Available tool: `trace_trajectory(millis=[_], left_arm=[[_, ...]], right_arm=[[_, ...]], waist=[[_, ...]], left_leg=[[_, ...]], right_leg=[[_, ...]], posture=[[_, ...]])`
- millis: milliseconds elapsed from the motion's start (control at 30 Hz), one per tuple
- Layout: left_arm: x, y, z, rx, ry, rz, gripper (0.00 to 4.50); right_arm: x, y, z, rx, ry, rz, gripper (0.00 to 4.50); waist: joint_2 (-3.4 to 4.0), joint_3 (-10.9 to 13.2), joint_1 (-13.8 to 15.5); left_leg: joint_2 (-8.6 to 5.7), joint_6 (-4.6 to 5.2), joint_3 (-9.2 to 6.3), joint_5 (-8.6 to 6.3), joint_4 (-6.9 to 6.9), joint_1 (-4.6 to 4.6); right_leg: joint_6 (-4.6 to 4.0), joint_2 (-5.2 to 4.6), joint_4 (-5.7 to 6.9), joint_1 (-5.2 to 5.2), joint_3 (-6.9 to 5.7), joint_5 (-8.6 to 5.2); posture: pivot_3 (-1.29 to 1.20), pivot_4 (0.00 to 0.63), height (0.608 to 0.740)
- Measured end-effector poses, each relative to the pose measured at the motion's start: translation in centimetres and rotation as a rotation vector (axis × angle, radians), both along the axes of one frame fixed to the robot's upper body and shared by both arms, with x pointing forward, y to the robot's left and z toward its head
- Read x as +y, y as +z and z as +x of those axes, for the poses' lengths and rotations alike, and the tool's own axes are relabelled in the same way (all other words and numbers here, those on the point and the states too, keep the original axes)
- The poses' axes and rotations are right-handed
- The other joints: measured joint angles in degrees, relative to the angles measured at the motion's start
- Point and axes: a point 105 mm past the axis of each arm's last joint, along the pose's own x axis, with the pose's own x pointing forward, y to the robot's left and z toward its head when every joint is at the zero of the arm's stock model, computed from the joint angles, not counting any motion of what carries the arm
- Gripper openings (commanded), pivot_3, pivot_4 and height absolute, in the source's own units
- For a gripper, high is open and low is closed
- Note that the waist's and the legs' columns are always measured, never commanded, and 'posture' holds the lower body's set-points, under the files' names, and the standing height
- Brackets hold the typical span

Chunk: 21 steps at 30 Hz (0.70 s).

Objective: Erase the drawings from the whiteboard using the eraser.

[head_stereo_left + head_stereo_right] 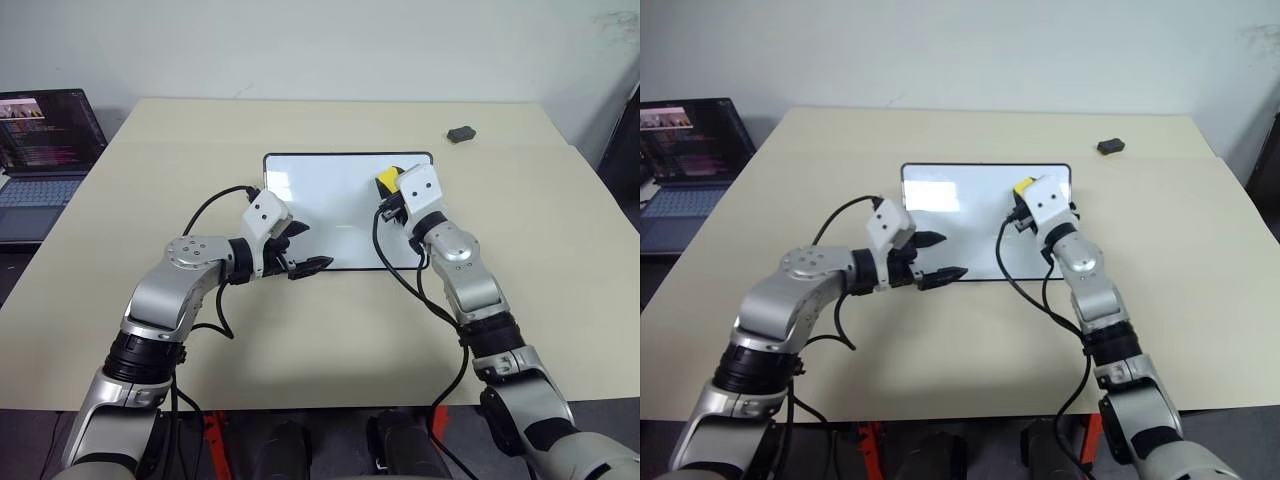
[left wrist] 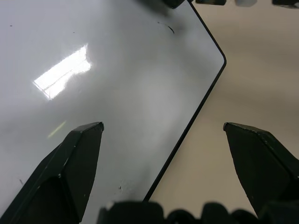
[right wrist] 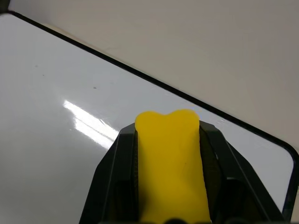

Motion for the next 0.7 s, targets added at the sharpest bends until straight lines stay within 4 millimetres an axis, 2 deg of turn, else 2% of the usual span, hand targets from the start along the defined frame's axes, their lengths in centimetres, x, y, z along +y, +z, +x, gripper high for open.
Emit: trace_trajectory(millis=[133, 267, 433, 567, 700], left_arm=[[0.1, 0.1, 0.0, -0.004, 0.002, 0.001, 4.5], [0.1, 0.3, -0.1, -0.013, 0.001, 0.003, 4.5], [0.0, 0.3, -0.3, -0.017, -0.002, 0.003, 4.5], [0.1, 0.2, -0.3, -0.015, 0.0, 0.004, 4.5], [0.1, 0.2, -0.3, -0.015, 0.002, 0.005, 4.5]], right_arm=[[-0.1, -1.5, -0.2, 0.033, 0.001, -0.041, 1.3], [-1.1, -4.3, -1.6, 0.092, 0.005, -0.067, 1.3], [-2.1, -6.9, -2.6, 0.189, -0.019, -0.049, 1.3], [-2.7, -7.7, -3.0, 0.226, -0.036, -0.044, 1.3], [-2.6, -7.5, -3.2, 0.218, -0.023, -0.073, 1.3]], waist=[[-0.01, 0.0, 0.0], [-0.08, -0.1, 0.0], [-0.09, -0.1, -0.2], [-0.16, -0.1, -0.2], [-0.17, -0.1, -0.1]], left_leg=[[0.0, 0.01, -0.03, 0.0, 0.03, 0.22], [-0.01, 0.02, -0.04, 0.01, 0.06, 0.57], [0.02, 0.05, -0.02, 0.03, 0.04, 1.73], [0.02, 0.07, -0.03, 0.04, 0.05, 2.17], [0.02, 0.07, -0.01, 0.04, -0.01, 2.12]], right_leg=[[0.01, 0.01, 0.07, 0.2, -0.03, 0.0], [0.04, 0.02, 0.1, 0.56, -0.04, -0.01], [0.34, 0.05, -0.07, 1.76, 0.0, -0.2], [0.03, 0.04, -0.19, 2.22, 0.05, -0.39], [0.29, 0.05, -0.29, 2.2, 0.06, -0.24]], posture=[[0.0, 0.15, 0.74], [0.0, 0.15, 0.74], [0.0, 0.15, 0.74], [0.0, 0.15, 0.74], [0.0, 0.15, 0.74]])
